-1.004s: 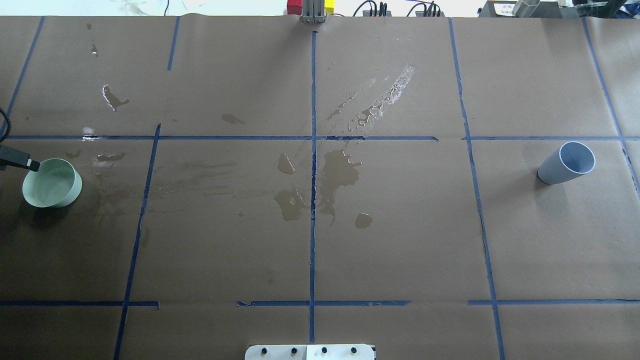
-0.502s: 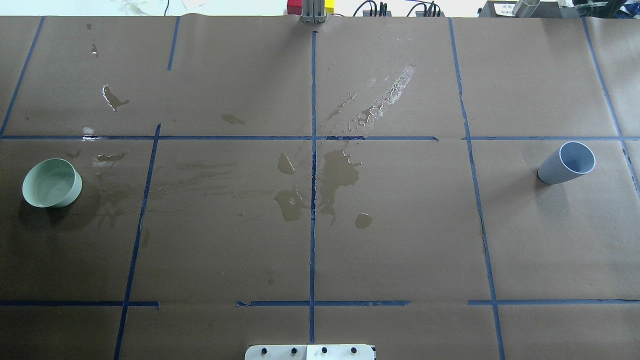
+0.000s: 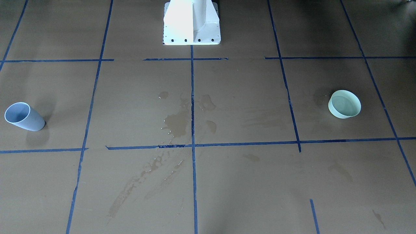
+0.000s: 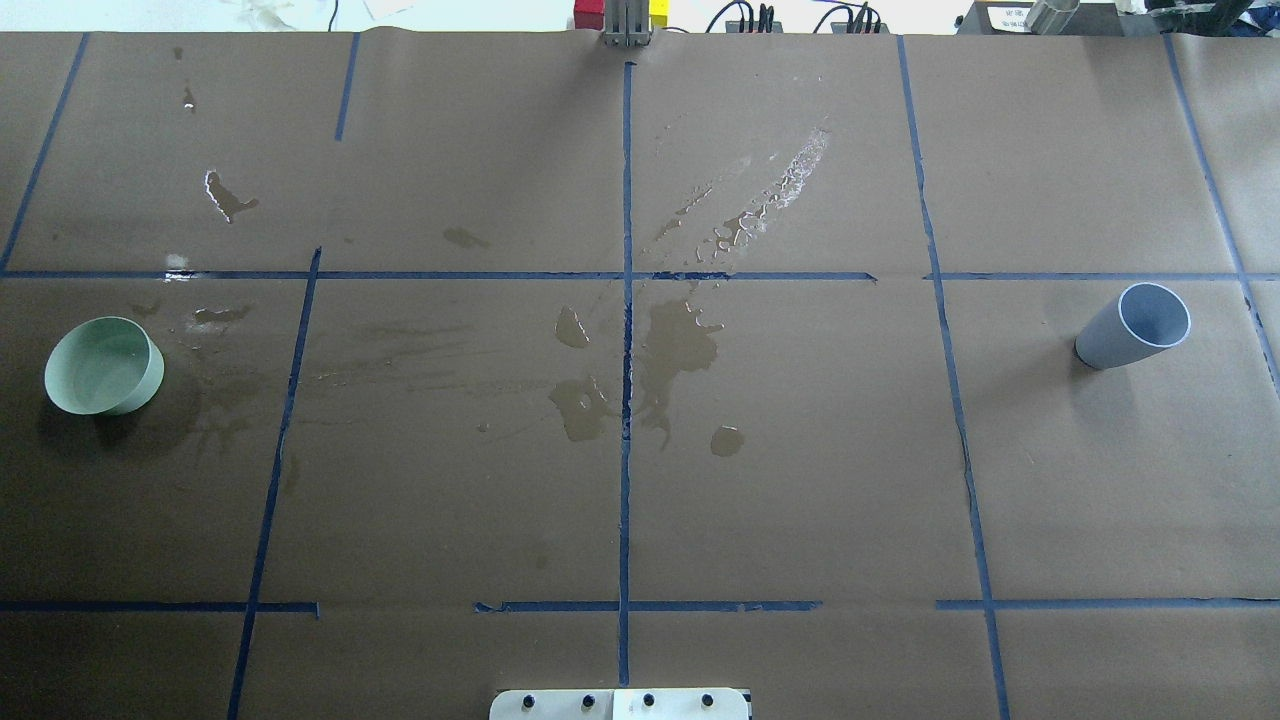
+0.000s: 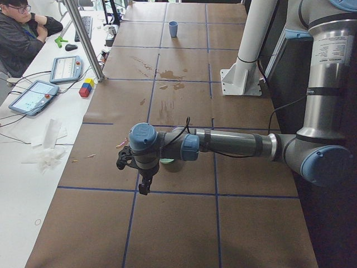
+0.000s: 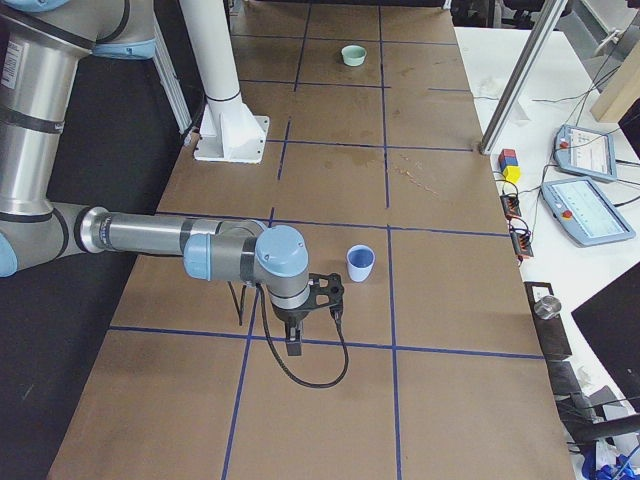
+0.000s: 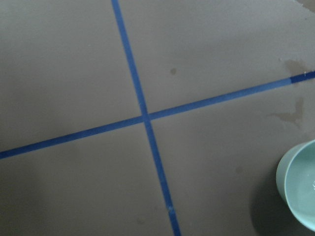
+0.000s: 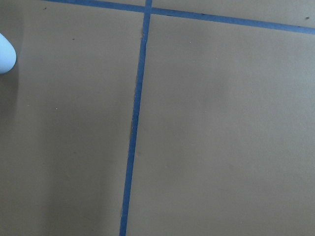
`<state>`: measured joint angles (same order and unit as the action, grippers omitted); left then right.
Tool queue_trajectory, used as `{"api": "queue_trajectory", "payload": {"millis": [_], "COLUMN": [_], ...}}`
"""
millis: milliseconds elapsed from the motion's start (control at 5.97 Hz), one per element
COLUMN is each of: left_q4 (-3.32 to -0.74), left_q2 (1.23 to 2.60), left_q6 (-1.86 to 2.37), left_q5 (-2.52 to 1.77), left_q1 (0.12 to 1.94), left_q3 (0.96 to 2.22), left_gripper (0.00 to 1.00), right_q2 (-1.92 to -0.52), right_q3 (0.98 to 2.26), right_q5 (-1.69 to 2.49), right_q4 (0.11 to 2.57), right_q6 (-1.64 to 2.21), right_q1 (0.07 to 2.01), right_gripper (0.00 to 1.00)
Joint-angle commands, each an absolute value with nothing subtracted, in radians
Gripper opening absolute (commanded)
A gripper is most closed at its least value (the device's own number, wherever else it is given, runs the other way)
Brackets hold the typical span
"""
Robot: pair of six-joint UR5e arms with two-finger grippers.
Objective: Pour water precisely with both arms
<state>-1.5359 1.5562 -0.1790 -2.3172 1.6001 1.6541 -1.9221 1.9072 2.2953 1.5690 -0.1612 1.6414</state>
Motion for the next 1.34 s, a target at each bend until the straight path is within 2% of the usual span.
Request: {"api": "queue_trajectory", "payload": {"millis": [0, 1172], "left_q4": [-1.506, -1.529], "left_q2": [1.507, 1.437], "left_q6": [-0.173, -0.173], "left_q5": [-2.251, -2.286], "left_q1": [1.611, 1.606], "left_q3": [1.664, 1.706], "left_gripper": [1.00, 1.00], "right_q2": [-1.922, -1.921], "right_q3": [1.907, 1.879], "right_q5": [2.296, 2.313], "right_q4": [1.571, 1.568], "right_q6": [-0.169, -0.161], "right_q1": [1.641, 1.631], "right_gripper": [1.00, 1.00]}}
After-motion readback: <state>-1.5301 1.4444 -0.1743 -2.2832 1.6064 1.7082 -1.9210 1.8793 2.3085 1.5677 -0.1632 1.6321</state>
